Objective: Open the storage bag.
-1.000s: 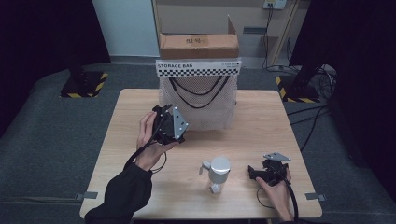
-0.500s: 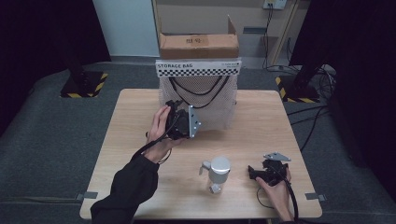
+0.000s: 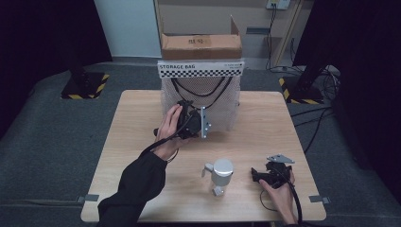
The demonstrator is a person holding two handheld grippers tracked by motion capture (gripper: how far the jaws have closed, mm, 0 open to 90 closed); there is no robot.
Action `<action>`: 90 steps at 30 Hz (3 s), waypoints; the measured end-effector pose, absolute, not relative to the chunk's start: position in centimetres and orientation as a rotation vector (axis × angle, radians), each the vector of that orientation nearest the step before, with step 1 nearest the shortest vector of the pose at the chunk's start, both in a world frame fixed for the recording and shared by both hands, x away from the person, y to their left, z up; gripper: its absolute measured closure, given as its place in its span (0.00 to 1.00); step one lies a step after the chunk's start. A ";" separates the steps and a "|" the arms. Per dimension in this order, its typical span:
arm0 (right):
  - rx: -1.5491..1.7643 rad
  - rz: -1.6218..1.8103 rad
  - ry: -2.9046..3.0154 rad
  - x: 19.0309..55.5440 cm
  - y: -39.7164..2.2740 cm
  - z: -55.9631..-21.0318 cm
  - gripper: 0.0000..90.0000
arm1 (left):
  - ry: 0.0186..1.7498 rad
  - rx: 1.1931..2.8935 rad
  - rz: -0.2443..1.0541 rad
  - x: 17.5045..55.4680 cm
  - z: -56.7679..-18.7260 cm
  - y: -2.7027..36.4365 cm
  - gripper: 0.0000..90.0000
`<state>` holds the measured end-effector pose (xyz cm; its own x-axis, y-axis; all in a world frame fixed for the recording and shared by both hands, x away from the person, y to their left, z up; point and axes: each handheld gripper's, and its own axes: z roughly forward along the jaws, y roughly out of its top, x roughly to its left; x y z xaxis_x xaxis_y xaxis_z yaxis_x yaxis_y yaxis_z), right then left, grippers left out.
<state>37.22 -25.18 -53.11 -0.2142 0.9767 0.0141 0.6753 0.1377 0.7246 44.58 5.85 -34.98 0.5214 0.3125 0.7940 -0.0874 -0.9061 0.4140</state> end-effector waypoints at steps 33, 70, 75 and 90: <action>1.578 0.851 1.954 37.2 -25.2 -53.1 0.00 | 0.122 2.441 1.433 47.0 -37.1 4.0 0.50; 1.579 0.851 1.954 37.2 -25.2 -53.1 0.00 | 0.348 2.430 1.374 47.0 -37.0 3.1 0.99; 1.578 0.851 1.954 37.2 -25.2 -53.1 0.00 | 0.375 2.409 1.330 46.6 -36.5 3.3 0.99; 1.578 0.851 1.954 37.2 -25.2 -53.1 0.00 | 0.345 2.352 1.229 44.1 -35.0 4.1 0.99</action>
<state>37.23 -25.20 -53.10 -0.2159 0.9763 0.0127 0.6745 0.1398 0.7249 44.14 4.05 -35.05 0.5693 0.4206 0.7064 0.0082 -0.8621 0.5067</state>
